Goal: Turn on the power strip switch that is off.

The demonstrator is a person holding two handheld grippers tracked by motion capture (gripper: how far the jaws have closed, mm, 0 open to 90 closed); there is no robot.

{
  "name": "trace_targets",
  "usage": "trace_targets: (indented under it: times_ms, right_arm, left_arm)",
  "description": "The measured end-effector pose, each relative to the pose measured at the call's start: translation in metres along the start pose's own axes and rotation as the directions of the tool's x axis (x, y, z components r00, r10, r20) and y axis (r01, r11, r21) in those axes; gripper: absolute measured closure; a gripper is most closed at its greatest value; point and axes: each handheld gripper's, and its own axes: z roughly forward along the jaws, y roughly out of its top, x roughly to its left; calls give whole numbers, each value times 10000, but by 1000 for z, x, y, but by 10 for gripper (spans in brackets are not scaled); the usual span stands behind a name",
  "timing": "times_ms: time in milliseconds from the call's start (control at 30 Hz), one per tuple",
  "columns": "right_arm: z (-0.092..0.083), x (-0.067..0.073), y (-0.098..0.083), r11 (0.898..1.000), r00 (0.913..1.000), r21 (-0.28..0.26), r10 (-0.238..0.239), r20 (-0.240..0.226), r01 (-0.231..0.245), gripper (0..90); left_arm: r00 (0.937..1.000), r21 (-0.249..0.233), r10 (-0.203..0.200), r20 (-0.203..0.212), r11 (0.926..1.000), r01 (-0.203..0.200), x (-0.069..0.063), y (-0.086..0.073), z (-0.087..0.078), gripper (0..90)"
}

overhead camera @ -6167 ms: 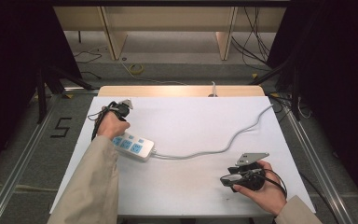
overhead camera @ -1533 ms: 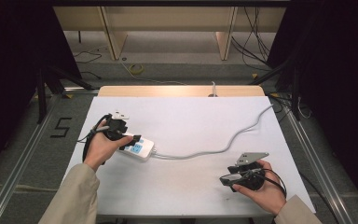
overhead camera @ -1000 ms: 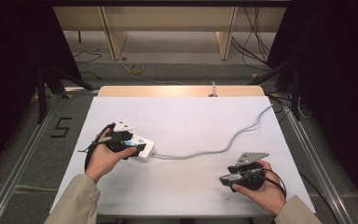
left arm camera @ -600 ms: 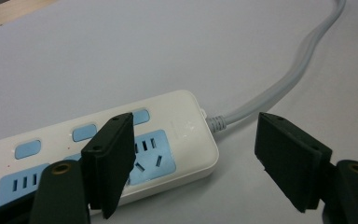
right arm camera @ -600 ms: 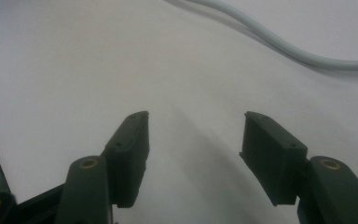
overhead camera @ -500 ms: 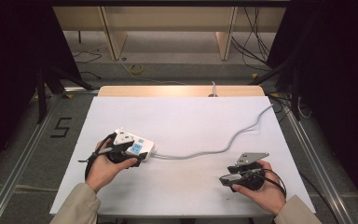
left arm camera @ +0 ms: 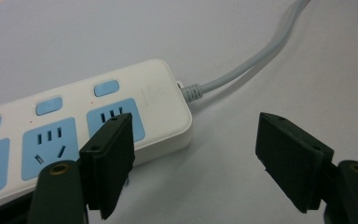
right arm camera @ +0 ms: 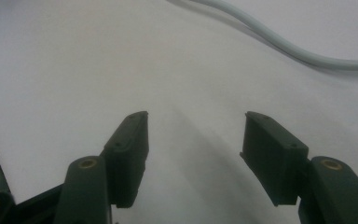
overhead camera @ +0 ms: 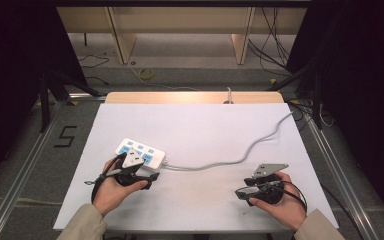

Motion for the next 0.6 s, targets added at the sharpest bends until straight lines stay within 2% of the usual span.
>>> trace_targets:
  times_ms: [367,600]
  right_arm:
    - [-1,0,0,10000,10000,-43,30,-6,-30,414]
    - [-4,0,-1,9999,10000,-125,63,27,-63,414]
  left_arm:
    - [9997,-105,50,-243,9999,-52,-11,-18,-4,272]
    - [9997,-20,42,-249,10000,-42,-14,-21,-4,271]
